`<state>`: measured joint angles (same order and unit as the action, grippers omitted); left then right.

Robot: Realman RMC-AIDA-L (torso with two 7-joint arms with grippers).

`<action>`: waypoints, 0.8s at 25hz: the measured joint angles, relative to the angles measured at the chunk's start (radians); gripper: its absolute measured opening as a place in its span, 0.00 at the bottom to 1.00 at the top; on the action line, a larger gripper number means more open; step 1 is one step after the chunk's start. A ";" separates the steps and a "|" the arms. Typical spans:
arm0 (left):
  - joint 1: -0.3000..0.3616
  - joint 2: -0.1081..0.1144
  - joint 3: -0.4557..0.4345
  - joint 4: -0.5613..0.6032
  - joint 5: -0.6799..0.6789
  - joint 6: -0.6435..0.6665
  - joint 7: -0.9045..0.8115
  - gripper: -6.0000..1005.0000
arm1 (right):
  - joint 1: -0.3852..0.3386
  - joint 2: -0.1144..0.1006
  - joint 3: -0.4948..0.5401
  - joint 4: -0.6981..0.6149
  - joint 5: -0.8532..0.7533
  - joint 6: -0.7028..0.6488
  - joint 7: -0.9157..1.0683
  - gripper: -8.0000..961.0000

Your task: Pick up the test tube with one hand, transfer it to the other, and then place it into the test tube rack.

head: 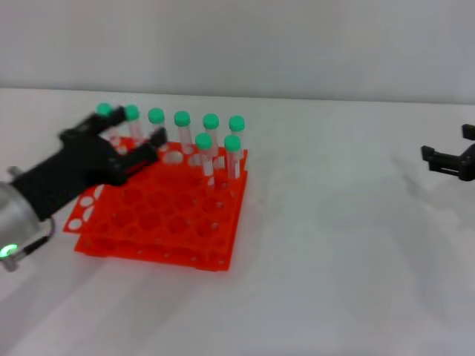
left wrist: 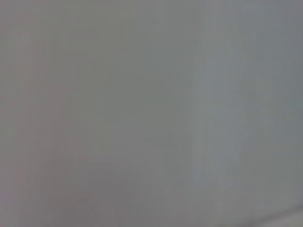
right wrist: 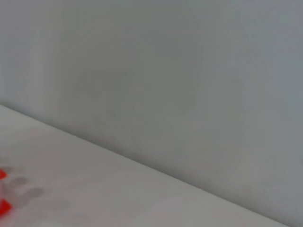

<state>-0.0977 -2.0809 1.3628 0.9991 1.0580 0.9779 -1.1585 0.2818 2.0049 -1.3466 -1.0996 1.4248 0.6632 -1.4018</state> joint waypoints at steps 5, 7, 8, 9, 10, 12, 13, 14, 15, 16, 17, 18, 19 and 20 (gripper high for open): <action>0.070 -0.003 -0.027 -0.040 -0.255 0.115 0.216 0.81 | -0.037 0.000 0.106 0.010 0.063 0.070 -0.067 0.91; 0.077 -0.003 -0.028 -0.096 -0.383 0.174 0.304 0.81 | -0.056 0.000 0.171 0.036 0.127 0.126 -0.139 0.91; 0.076 -0.003 -0.028 -0.127 -0.443 0.208 0.340 0.81 | -0.066 -0.001 0.212 0.055 0.165 0.165 -0.183 0.91; 0.073 -0.003 -0.028 -0.156 -0.489 0.239 0.367 0.81 | -0.073 -0.001 0.253 0.078 0.200 0.206 -0.228 0.91; 0.064 -0.003 -0.028 -0.191 -0.536 0.271 0.393 0.81 | -0.079 -0.002 0.314 0.116 0.244 0.270 -0.287 0.91; 0.043 -0.003 -0.025 -0.256 -0.605 0.322 0.437 0.81 | -0.082 -0.003 0.428 0.199 0.317 0.409 -0.409 0.91; 0.027 -0.003 -0.024 -0.295 -0.629 0.348 0.460 0.81 | -0.081 -0.003 0.494 0.253 0.348 0.485 -0.479 0.91; 0.014 -0.003 -0.023 -0.324 -0.645 0.368 0.477 0.81 | -0.079 -0.004 0.585 0.332 0.378 0.578 -0.570 0.91; -0.003 -0.004 -0.022 -0.358 -0.657 0.388 0.495 0.81 | -0.073 -0.004 0.658 0.397 0.398 0.650 -0.646 0.91; -0.017 -0.005 -0.021 -0.392 -0.668 0.406 0.510 0.81 | -0.068 -0.005 0.746 0.477 0.412 0.728 -0.744 0.91; -0.035 -0.006 -0.020 -0.429 -0.678 0.426 0.526 0.81 | -0.065 -0.005 0.799 0.525 0.415 0.771 -0.801 0.91; -0.054 -0.006 -0.020 -0.466 -0.690 0.440 0.539 0.81 | -0.064 -0.006 0.872 0.589 0.419 0.826 -0.881 0.91; -0.080 -0.007 -0.020 -0.511 -0.705 0.457 0.553 0.81 | -0.065 -0.005 0.930 0.641 0.420 0.871 -0.962 0.91; -0.101 -0.007 -0.019 -0.544 -0.717 0.468 0.561 0.81 | -0.070 -0.005 0.957 0.669 0.421 0.895 -1.010 0.91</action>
<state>-0.1982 -2.0884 1.3433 0.4549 0.3412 1.4464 -0.5973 0.2114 1.9996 -0.3900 -0.4310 1.8454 1.5585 -2.4119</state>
